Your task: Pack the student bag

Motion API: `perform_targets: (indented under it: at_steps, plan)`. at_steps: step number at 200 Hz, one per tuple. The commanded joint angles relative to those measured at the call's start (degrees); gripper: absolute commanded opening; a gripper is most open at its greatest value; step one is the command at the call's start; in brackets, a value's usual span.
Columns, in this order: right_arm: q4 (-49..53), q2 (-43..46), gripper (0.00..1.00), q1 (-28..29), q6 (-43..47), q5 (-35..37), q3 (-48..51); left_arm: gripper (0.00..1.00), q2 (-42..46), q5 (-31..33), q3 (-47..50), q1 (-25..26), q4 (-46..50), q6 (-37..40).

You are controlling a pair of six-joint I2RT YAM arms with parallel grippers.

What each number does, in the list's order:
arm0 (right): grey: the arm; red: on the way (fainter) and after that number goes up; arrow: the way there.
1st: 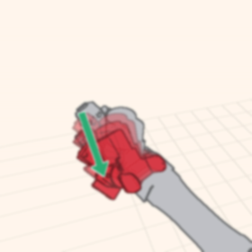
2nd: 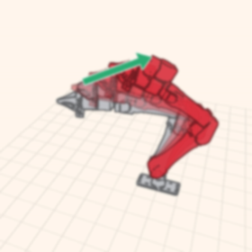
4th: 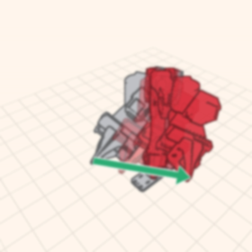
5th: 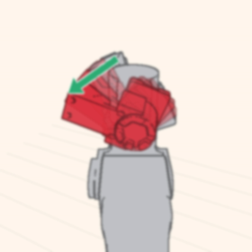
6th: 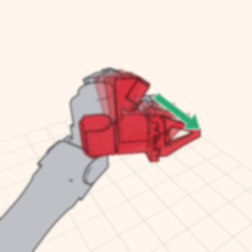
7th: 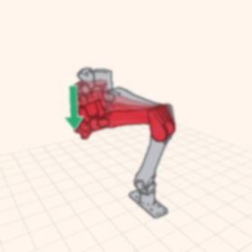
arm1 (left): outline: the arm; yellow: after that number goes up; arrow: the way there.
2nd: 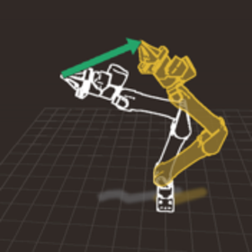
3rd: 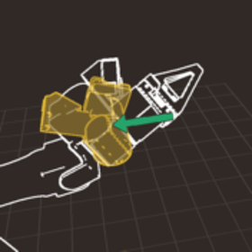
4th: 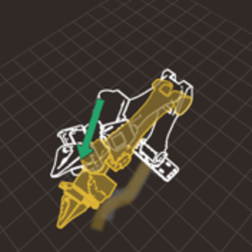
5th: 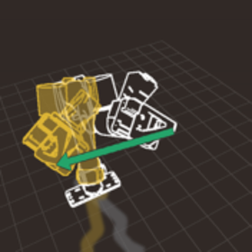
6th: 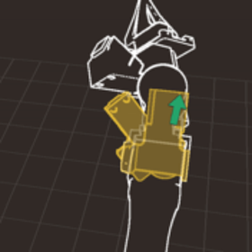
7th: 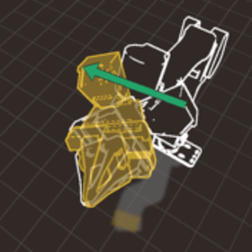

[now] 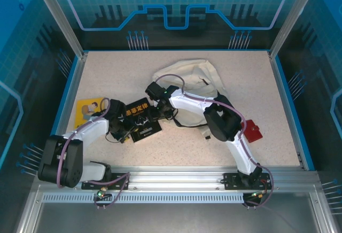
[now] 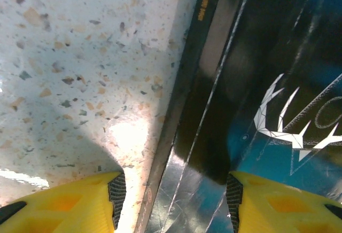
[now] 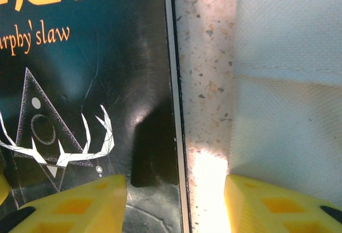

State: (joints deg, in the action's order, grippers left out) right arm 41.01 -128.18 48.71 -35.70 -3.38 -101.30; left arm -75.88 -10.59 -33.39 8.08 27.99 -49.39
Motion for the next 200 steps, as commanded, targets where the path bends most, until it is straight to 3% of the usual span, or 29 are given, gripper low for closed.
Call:
perform_targets:
  at_steps: [1,47,103,168,200]
  plan:
    - [2.5,-2.2,0.51,1.1,1.0,-1.4,-1.6,0.55,-2.5,-3.7,0.4,-0.2,-2.6,0.9]
    - [4.2,-1.8,0.49,1.3,2.0,0.0,-2.4,0.51,-2.2,-3.5,0.1,-0.2,-2.4,1.5]
    - [4.7,-3.4,0.45,1.4,2.6,-4.1,-3.2,0.48,-2.5,-5.1,0.1,-0.2,-3.5,1.6]
    - [3.2,-4.9,0.45,0.8,2.5,-11.0,-2.9,0.58,-1.5,-14.8,-2.6,-1.0,-6.9,7.7]
    - [1.4,-4.5,0.44,-0.4,1.7,-13.0,-1.3,0.58,3.2,-19.2,-2.7,-1.7,-10.4,6.2]
